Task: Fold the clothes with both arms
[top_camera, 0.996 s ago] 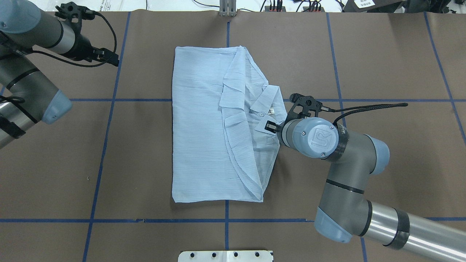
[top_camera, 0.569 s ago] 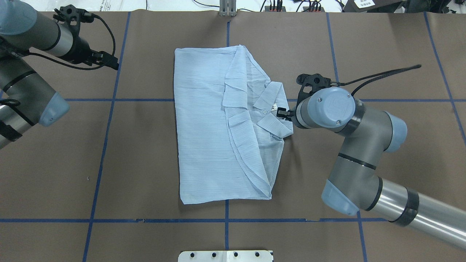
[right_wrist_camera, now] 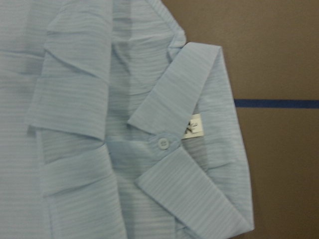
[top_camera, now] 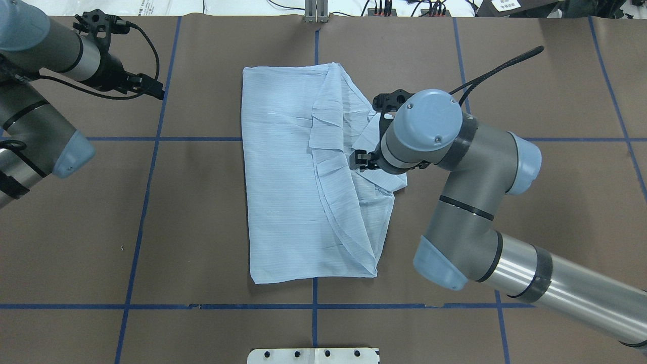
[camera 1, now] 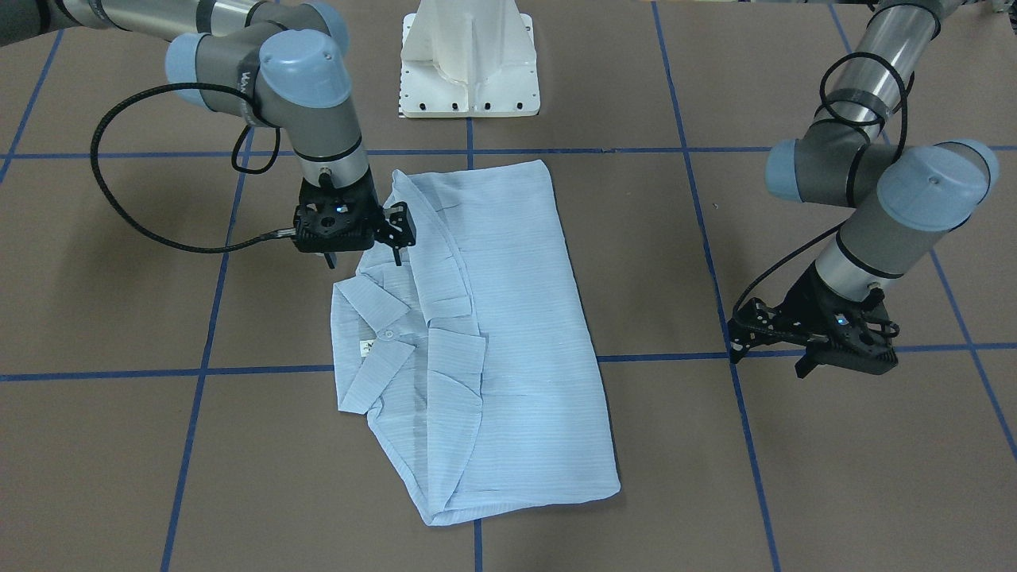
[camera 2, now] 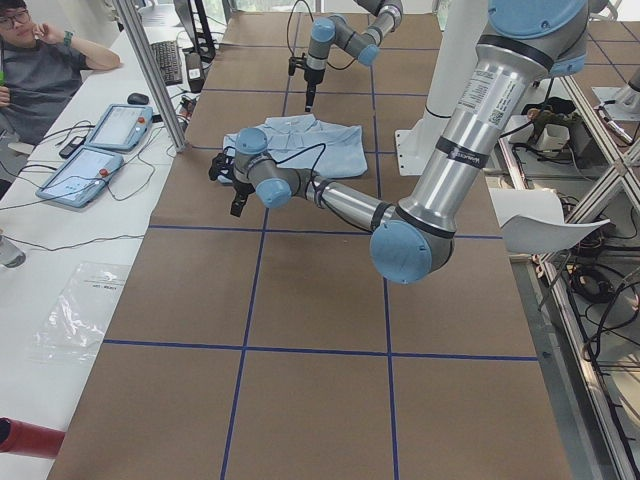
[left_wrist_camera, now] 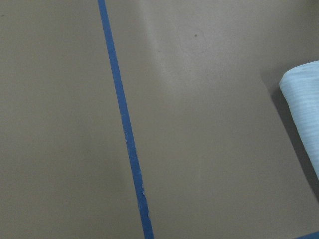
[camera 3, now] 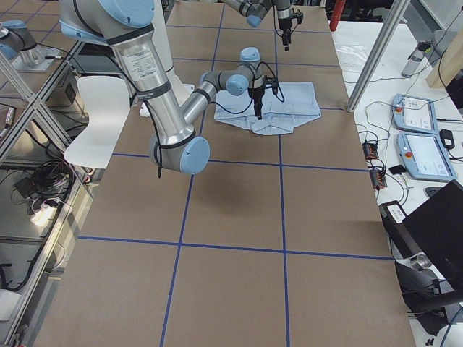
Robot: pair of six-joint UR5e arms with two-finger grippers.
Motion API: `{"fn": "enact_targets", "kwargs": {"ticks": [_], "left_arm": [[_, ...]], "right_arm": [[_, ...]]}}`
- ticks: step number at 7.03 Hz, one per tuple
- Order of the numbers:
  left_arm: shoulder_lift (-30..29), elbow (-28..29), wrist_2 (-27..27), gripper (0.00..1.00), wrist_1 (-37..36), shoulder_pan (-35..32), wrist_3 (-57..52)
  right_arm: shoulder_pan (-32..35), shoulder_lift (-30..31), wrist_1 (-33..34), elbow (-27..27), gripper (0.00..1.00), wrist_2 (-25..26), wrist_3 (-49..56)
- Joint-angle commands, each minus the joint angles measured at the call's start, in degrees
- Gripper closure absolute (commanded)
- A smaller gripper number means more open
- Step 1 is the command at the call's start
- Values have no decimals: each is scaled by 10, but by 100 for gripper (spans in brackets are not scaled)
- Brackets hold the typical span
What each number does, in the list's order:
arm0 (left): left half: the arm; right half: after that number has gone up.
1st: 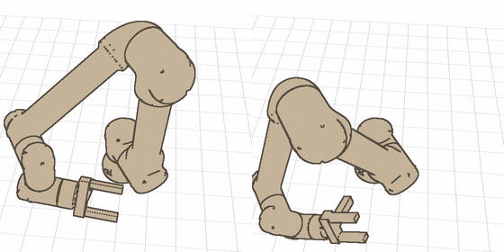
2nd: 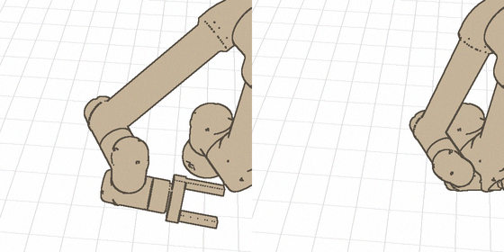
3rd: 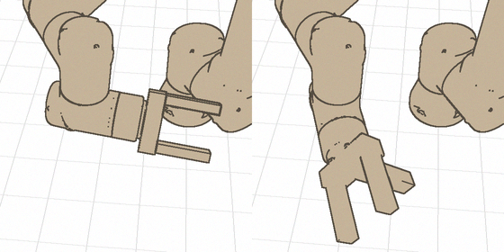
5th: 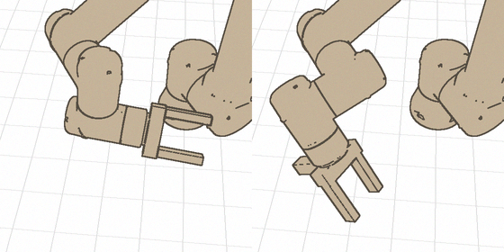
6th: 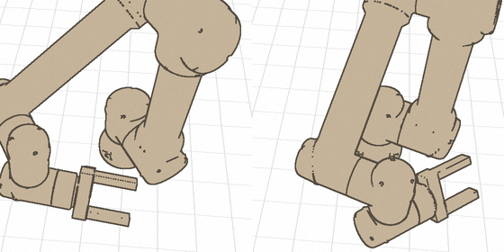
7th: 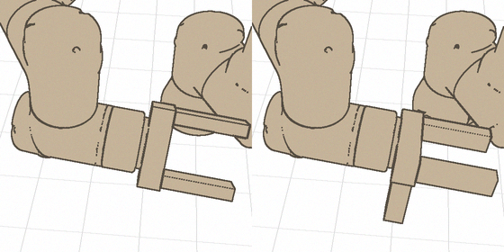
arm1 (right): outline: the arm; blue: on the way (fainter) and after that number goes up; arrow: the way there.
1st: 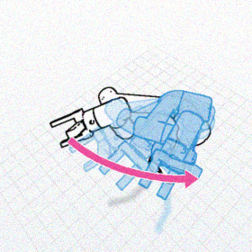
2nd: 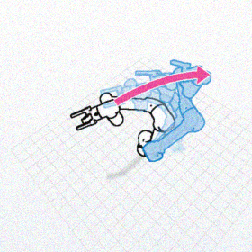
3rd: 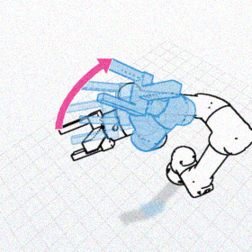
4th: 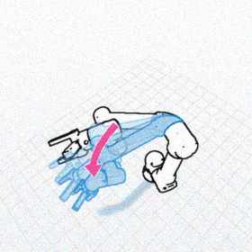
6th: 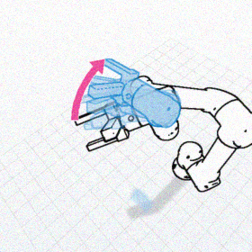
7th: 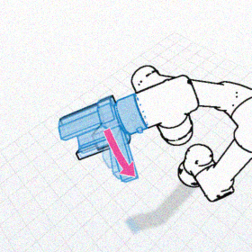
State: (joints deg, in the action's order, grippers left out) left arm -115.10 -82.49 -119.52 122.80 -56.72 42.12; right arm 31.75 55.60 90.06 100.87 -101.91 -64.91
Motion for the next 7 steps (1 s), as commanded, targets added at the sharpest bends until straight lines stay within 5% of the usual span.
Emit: {"fn": "enact_targets", "kwargs": {"ticks": [1,5,7], "left_arm": [[3,-1,0,0,0,0,1],[3,-3,0,0,0,0,1],[4,-3,0,0,0,0,1]], "right_arm": [[-56,-54,91,-4,0,17,79],[-119,-58,188,-8,0,114,189],[-139,-55,188,-9,0,117,215]]}}
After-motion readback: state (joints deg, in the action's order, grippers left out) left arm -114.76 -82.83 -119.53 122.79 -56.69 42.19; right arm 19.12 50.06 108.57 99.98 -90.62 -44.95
